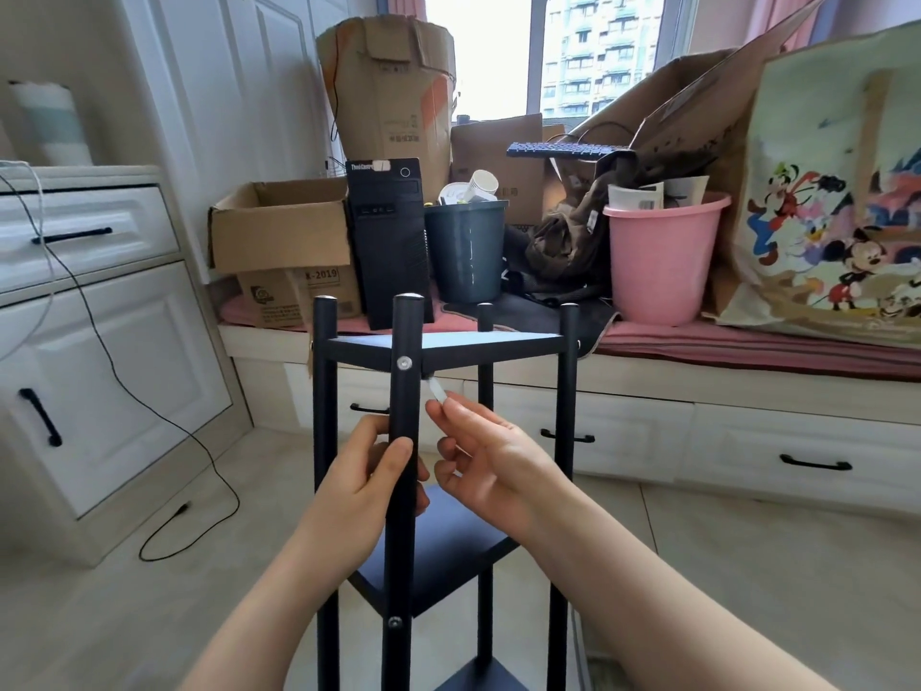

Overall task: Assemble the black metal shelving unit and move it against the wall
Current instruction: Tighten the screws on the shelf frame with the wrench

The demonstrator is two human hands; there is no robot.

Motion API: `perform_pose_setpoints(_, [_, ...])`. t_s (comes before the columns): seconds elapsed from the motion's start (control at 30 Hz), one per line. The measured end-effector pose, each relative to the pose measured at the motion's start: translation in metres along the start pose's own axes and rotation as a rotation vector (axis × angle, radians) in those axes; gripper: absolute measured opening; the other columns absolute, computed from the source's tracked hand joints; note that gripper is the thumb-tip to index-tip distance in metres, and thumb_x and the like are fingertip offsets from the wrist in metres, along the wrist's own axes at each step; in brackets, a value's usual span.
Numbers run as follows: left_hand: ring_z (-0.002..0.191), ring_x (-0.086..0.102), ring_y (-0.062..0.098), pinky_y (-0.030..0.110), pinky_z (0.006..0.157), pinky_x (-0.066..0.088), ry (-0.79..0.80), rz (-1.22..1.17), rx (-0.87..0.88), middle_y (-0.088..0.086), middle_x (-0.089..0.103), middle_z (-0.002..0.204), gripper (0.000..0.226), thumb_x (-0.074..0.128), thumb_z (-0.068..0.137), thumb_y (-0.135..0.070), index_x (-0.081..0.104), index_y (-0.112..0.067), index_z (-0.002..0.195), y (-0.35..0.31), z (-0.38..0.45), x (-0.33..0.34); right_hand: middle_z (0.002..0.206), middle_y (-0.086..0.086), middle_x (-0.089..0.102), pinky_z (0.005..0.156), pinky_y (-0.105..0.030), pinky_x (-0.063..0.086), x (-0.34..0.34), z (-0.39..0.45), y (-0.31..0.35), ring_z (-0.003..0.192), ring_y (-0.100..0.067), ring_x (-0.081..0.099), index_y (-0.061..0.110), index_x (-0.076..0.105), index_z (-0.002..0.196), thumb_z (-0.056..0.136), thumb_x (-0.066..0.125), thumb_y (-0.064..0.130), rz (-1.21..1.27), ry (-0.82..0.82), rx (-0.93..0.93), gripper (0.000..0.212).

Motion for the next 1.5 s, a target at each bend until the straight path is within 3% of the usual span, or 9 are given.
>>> perform_pose_setpoints(0.23, [0.071, 0.07, 0.027, 0.034, 0.068, 0.063, -0.017, -0.02, 0.009, 0.009, 0.069, 0.08, 0.013, 0.047, 0.102, -0.024, 0.057, -0.021, 0.11, 0.002, -0.003, -0.004, 0.102, -0.007, 0.073, 0.058, -0.022, 0.042, 0.006, 0.004, -0.005, 0.069, -0.011, 0.052, 0.015, 0.08, 0.089, 0.087, 0.073, 0.01, -0.032, -0.021, -0.023, 0.009])
perform_pose_setpoints(0.37, [0.073, 0.07, 0.029, 0.037, 0.07, 0.063, -0.013, -0.033, -0.002, 0.01, 0.069, 0.079, 0.02, 0.049, 0.096, -0.033, 0.058, -0.022, 0.11, 0.004, -0.004, -0.007, 0.115, -0.011, 0.07, 0.061, -0.024, 0.041, 0.009, 0.005, -0.007, 0.084, -0.015, 0.05, 0.015, 0.079, 0.099, 0.082, 0.079, 0.016, -0.17, -0.092, -0.08, 0.017])
perform_pose_setpoints(0.6, [0.07, 0.069, 0.029, 0.035, 0.068, 0.062, -0.01, -0.049, -0.022, 0.009, 0.068, 0.077, 0.03, 0.05, 0.088, -0.042, 0.059, -0.024, 0.11, 0.004, -0.005, -0.008, 0.096, 0.006, 0.076, 0.069, -0.026, 0.041, 0.016, 0.002, -0.005, 0.081, -0.006, 0.058, 0.021, 0.077, 0.09, 0.084, 0.077, 0.018, -0.322, -0.174, -0.25, 0.007])
perform_pose_setpoints(0.83, [0.07, 0.069, 0.028, 0.036, 0.07, 0.062, 0.006, -0.002, -0.008, 0.008, 0.068, 0.078, 0.016, 0.046, 0.103, -0.024, 0.06, -0.025, 0.111, 0.002, -0.005, -0.006, 0.066, 0.012, 0.07, 0.059, -0.014, 0.045, 0.02, 0.002, -0.006, 0.059, 0.001, 0.061, 0.016, 0.058, 0.084, 0.09, 0.069, 0.005, -0.483, -0.157, -0.521, 0.016])
perform_pose_setpoints(1.0, [0.071, 0.069, 0.027, 0.031, 0.069, 0.061, 0.018, 0.011, -0.007, 0.008, 0.069, 0.079, 0.022, 0.048, 0.096, -0.036, 0.059, -0.027, 0.112, -0.002, -0.006, -0.005, 0.075, 0.006, 0.076, 0.062, -0.011, 0.047, 0.015, 0.003, -0.004, 0.061, 0.0, 0.063, 0.013, 0.059, 0.096, 0.088, 0.071, 0.007, -0.487, -0.183, -0.548, 0.016])
perform_pose_setpoints(1.2, [0.073, 0.07, 0.028, 0.028, 0.07, 0.061, 0.025, 0.004, -0.006, 0.011, 0.069, 0.082, 0.032, 0.048, 0.087, -0.044, 0.059, -0.028, 0.113, -0.004, -0.009, -0.004, 0.089, -0.001, 0.077, 0.078, -0.017, 0.054, 0.014, 0.005, -0.005, 0.087, -0.008, 0.073, 0.003, 0.074, 0.098, 0.089, 0.068, 0.0, -0.514, -0.117, -0.583, 0.012])
perform_pose_setpoints(1.3, [0.074, 0.07, 0.028, 0.031, 0.073, 0.062, 0.034, 0.003, -0.001, 0.01, 0.07, 0.082, 0.024, 0.047, 0.095, -0.037, 0.059, -0.029, 0.114, -0.003, -0.008, -0.003, 0.087, -0.002, 0.076, 0.076, -0.023, 0.056, 0.013, 0.006, -0.007, 0.082, -0.008, 0.072, 0.004, 0.07, 0.097, 0.09, 0.067, 0.003, -0.706, -0.15, -0.672, 0.008])
perform_pose_setpoints(1.4, [0.074, 0.07, 0.027, 0.03, 0.073, 0.061, 0.042, 0.004, 0.003, 0.009, 0.07, 0.082, 0.029, 0.047, 0.091, -0.04, 0.059, -0.029, 0.115, -0.004, -0.009, -0.002, 0.074, 0.006, 0.072, 0.065, -0.014, 0.047, 0.012, 0.007, -0.011, 0.066, -0.001, 0.064, 0.011, 0.064, 0.094, 0.093, 0.064, 0.008, -0.893, -0.173, -0.731, 0.003])
perform_pose_setpoints(1.5, [0.074, 0.07, 0.027, 0.03, 0.073, 0.061, 0.04, 0.001, 0.0, 0.009, 0.07, 0.082, 0.023, 0.047, 0.095, -0.034, 0.06, -0.029, 0.114, -0.003, -0.008, -0.002, 0.079, 0.005, 0.073, 0.066, -0.013, 0.046, 0.01, 0.01, -0.014, 0.07, -0.004, 0.066, 0.01, 0.064, 0.097, 0.095, 0.063, 0.01, -0.965, -0.192, -0.776, 0.002])
Point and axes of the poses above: each hand's wrist, its own z-axis towards the middle knuckle, its own x-axis out of the palm, y = z × x, the point moved 1 cm from there along z, towards the middle knuckle
